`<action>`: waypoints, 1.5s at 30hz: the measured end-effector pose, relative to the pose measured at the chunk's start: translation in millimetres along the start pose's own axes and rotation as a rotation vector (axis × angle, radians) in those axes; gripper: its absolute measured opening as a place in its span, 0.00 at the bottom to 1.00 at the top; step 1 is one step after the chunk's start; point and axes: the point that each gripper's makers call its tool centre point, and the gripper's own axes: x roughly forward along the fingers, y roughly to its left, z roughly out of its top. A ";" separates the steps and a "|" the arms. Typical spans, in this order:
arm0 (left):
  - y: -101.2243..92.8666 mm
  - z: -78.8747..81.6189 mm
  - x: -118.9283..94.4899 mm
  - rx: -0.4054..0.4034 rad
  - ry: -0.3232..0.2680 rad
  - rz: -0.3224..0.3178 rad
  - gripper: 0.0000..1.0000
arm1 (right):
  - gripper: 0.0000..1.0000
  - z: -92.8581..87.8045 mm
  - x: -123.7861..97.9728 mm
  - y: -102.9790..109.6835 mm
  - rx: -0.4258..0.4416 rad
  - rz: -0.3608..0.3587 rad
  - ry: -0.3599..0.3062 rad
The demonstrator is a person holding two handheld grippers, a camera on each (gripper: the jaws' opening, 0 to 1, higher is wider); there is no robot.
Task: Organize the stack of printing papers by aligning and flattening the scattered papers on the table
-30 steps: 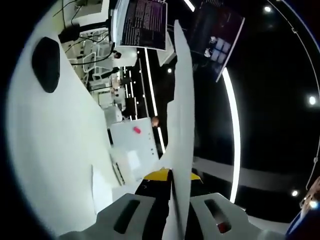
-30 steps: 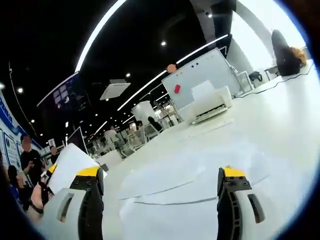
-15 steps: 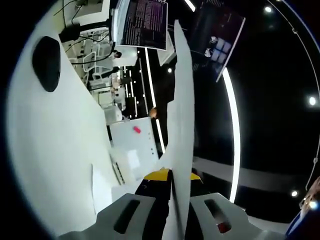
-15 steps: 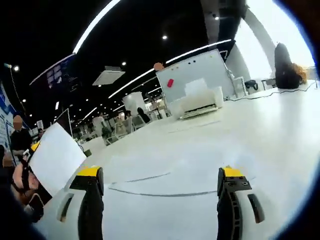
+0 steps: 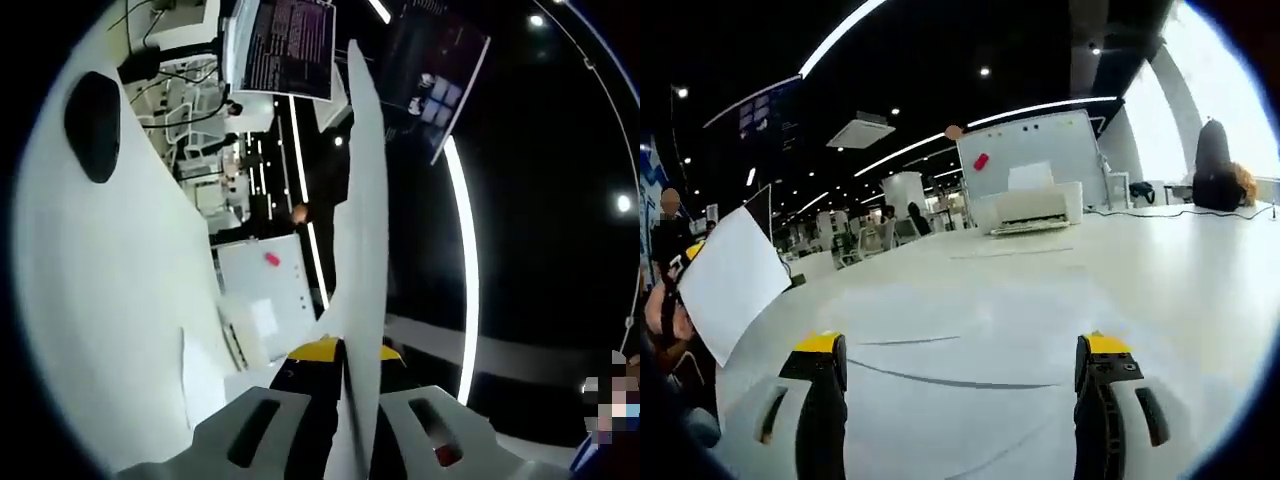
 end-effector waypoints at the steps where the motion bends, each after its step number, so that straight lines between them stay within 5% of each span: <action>1: 0.4 -0.4 -0.2 0.000 0.001 0.001 0.06 | 0.90 -0.7 0.1 1.5 0.004 0.008 0.003; 14: 3.3 0.6 -1.7 -0.001 -0.001 0.006 0.06 | 0.90 -3.0 20.0 -9.6 -0.079 0.006 0.051; 28: 3.9 0.9 -1.3 -0.008 -0.001 0.004 0.06 | 0.90 14.3 70.9 19.1 -0.112 0.087 0.097; 37: -2.4 3.7 -3.1 -0.011 0.003 -0.013 0.06 | 0.90 1.2 111.6 8.8 -0.085 0.058 0.146; 45: -0.1 6.2 -3.5 -0.018 0.000 -0.014 0.06 | 0.88 -16.6 114.6 5.5 -0.130 0.039 0.193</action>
